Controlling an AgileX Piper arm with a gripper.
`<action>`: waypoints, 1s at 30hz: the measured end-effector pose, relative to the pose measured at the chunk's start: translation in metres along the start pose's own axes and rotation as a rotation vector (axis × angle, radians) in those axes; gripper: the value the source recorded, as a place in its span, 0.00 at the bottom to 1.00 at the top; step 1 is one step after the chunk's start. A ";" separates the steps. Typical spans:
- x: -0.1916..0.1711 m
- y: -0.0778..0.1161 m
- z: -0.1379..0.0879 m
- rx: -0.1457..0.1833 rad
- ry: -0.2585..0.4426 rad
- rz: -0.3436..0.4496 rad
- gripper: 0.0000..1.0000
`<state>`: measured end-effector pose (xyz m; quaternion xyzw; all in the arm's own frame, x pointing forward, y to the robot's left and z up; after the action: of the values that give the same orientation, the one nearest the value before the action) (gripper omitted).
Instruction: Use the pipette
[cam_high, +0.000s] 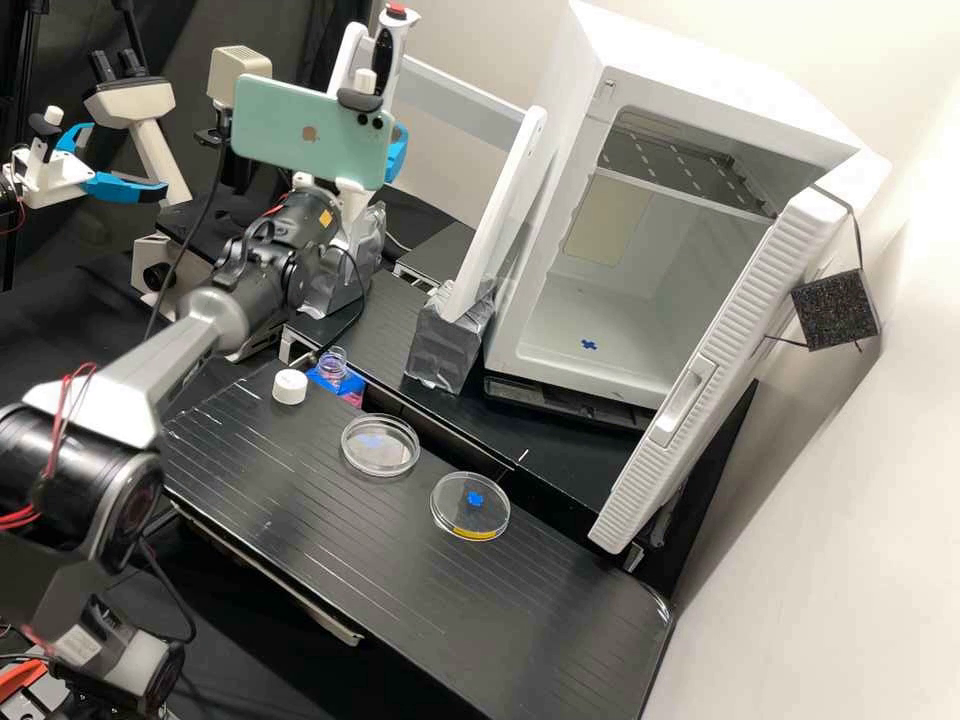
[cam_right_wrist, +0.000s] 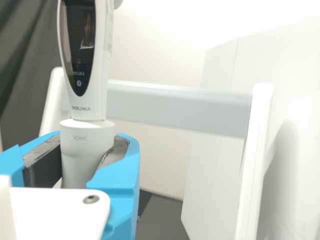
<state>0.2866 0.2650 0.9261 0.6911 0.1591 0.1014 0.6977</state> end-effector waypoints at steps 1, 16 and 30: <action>0.006 0.001 0.000 0.006 -0.013 -0.012 0.00; 0.048 0.022 -0.011 0.013 -0.105 -0.054 0.00; 0.073 0.008 -0.010 0.058 -0.135 -0.164 0.00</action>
<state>0.3509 0.3010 0.9283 0.7008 0.1706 -0.0078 0.6927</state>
